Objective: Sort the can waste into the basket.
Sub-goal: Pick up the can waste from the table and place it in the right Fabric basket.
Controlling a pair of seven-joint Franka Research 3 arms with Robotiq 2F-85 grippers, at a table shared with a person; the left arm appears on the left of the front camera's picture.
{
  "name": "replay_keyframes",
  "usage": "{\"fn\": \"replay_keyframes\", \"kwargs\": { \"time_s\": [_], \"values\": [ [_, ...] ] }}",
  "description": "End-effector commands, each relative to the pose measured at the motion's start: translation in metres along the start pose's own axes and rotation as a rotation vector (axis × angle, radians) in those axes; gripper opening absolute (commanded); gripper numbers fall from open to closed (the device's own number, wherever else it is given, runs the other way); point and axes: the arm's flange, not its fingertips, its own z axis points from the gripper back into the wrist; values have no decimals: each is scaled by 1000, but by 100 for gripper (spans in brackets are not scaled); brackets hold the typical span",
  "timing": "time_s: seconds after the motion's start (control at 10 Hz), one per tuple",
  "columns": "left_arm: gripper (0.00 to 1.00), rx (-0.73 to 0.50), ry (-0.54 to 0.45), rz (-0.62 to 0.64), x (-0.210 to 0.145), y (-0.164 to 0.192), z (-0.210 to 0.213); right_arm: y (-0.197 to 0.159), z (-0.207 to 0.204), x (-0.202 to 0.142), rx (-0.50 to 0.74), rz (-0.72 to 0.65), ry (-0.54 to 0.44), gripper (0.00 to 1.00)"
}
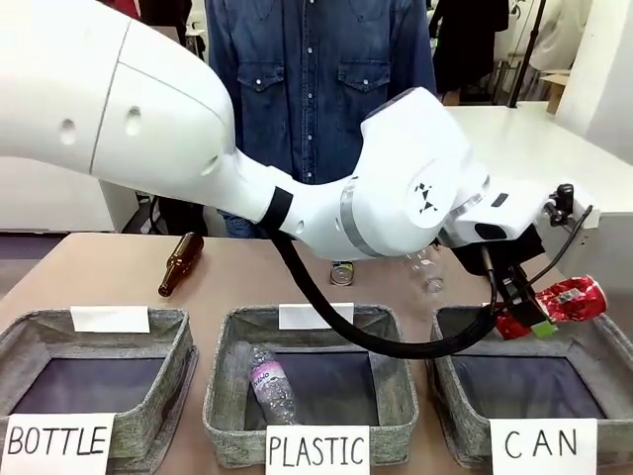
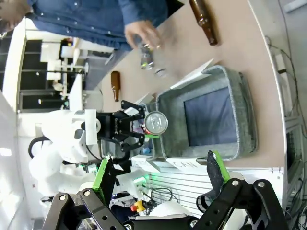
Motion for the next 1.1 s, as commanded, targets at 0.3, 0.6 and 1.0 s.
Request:
{"fn": "replay_keyframes", "kwargs": {
  "time_s": [0.3,0.6,1.0],
  "values": [
    [100,47,11,20,10,-5,5,2,0,-2,7,-15,-11,100],
    [100,-23,67,94,15,-21,18,2,0,-2,7,-15,-11,100],
    [100,-25,158,216,-32,-109,143,10,-25,9,62,-13,40,100]
  ]
}}
